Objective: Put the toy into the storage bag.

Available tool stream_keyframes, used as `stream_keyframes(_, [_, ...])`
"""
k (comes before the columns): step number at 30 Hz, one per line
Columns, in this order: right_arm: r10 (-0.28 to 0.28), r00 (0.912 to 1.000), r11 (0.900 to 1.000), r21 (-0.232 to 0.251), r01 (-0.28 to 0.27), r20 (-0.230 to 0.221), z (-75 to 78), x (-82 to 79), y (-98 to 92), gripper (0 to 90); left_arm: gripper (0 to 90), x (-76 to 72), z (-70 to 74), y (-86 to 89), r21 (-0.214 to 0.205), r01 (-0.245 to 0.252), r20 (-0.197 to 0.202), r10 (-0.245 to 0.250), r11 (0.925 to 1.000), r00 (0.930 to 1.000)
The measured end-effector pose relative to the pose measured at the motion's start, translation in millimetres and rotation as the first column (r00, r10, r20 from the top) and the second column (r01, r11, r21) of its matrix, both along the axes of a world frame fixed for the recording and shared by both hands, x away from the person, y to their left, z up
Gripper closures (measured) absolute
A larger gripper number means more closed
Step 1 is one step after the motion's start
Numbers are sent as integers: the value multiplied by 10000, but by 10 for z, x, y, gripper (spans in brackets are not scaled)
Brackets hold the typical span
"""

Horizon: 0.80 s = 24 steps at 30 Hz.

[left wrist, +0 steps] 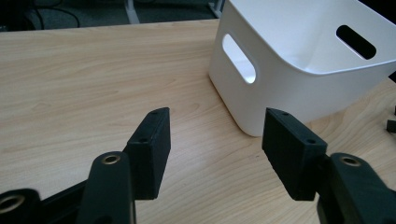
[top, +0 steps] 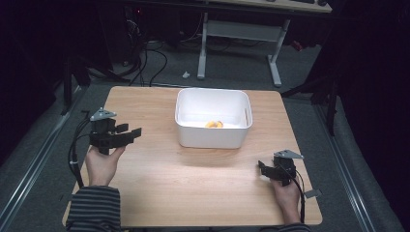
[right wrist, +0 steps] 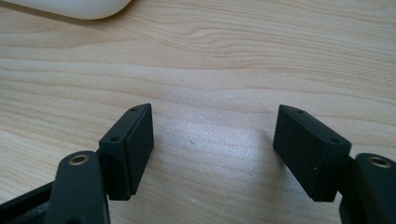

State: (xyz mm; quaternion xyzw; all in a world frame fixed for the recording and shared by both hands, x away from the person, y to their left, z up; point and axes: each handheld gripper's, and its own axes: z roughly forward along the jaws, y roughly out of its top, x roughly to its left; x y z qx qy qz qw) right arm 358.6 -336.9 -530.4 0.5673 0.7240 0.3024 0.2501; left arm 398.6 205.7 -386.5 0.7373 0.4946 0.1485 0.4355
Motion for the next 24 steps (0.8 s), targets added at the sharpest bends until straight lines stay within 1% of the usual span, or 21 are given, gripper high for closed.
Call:
stream_keyframes(5, [-2,10000,10000,1,2,1,0,0,0,293,445,-22,-96,51,-109,-104,-178,103,9999,9998])
stream_keyframes(9, [9,10000,10000,3,-9,-8,1,0,0,294,441,-56,-174,70,-84,-170,-232,168,9998,9996])
stream_keyframes(11, [7,10000,10000,1,-7,-7,1,0,0,293,438,-66,-218,88,-74,-199,-322,197,9998,9993])
stream_keyframes(15, [5,10000,10000,2,-5,-8,1,-1,0,293,431,-84,-295,118,-179,-279,-425,271,9995,9987])
stream_keyframes(24, [3,10000,10000,1,-3,-8,1,-1,0,293,412,-115,-475,117,-131,-349,-672,339,9993,9972])
